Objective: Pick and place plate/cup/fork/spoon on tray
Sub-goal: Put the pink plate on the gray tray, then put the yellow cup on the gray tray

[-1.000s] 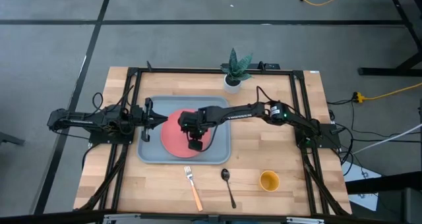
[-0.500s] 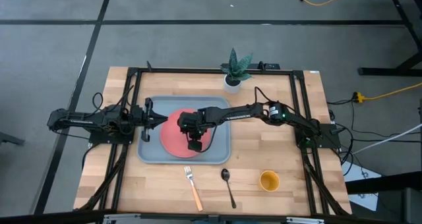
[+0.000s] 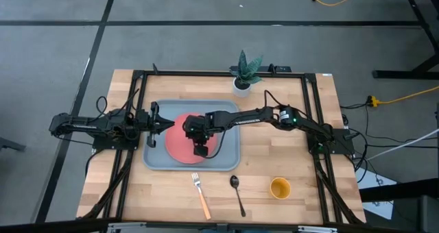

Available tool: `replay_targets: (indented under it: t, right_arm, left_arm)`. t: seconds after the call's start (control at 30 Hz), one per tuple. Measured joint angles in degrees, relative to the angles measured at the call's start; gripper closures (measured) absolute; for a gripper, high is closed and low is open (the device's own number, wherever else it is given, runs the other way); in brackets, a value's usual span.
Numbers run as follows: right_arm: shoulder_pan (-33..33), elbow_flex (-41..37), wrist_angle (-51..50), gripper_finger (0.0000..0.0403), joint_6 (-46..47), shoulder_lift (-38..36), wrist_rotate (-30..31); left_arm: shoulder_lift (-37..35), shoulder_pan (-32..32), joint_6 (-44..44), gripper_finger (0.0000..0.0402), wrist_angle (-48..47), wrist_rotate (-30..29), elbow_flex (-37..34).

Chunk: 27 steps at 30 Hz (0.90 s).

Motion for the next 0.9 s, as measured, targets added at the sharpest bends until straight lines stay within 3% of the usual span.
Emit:
replay_targets:
  t: [0.23, 0.37, 0.53, 0.8, 0.9]
  right_arm:
    - [-2.0, 0.0, 0.4, 0.0393, 0.2, 0.6, 0.4]
    - [-2.7, 0.0, 0.4, 0.0393, -0.5, 0.5, 5.6]
    - [-3.1, 3.8, -1.2, 0.0393, -2.6, -0.2, 5.5]
    - [-1.6, 16.8, -18.4, 0.0393, -2.8, -0.6, 4.1]
    - [-0.5, 17.1, -26.2, 0.0393, -1.8, -0.9, 4.1]
  left_arm:
    - [0.0, 0.0, 0.0, 0.0374, 0.0, 0.0, 0.0]
    - [0.0, 0.0, 0.0, 0.0374, 0.0, 0.0, 0.0]
    - [0.0, 0.0, 0.0, 0.0374, 0.0, 0.0, 0.0]
    - [0.0, 0.0, 0.0, 0.0374, 0.0, 0.0, 0.0]
    - [0.0, 0.0, 0.0, 0.0374, -0.1, 0.0, 0.0]
